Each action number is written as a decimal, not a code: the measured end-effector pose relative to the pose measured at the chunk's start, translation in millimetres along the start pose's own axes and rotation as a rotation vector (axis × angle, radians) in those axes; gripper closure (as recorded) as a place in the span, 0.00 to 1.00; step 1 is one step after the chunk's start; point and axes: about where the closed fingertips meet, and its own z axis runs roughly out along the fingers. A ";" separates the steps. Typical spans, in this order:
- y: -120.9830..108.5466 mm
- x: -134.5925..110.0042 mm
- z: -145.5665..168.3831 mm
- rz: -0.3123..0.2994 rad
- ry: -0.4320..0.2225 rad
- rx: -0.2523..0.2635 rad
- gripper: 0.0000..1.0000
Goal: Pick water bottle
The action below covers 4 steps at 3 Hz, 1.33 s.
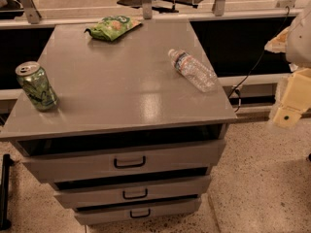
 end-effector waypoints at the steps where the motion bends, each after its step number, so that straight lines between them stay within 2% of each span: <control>1: 0.0 0.0 0.0 0.000 0.000 0.000 0.00; 2: -7.4 -6.1 1.1 -0.006 -0.013 0.018 0.00; 3: -26.3 -27.4 23.7 -0.024 -0.062 0.030 0.00; 4: -54.8 -54.4 60.1 -0.024 -0.120 0.041 0.00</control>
Offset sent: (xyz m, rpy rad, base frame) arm 0.0260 0.0107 0.0003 0.0208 -0.0429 0.0163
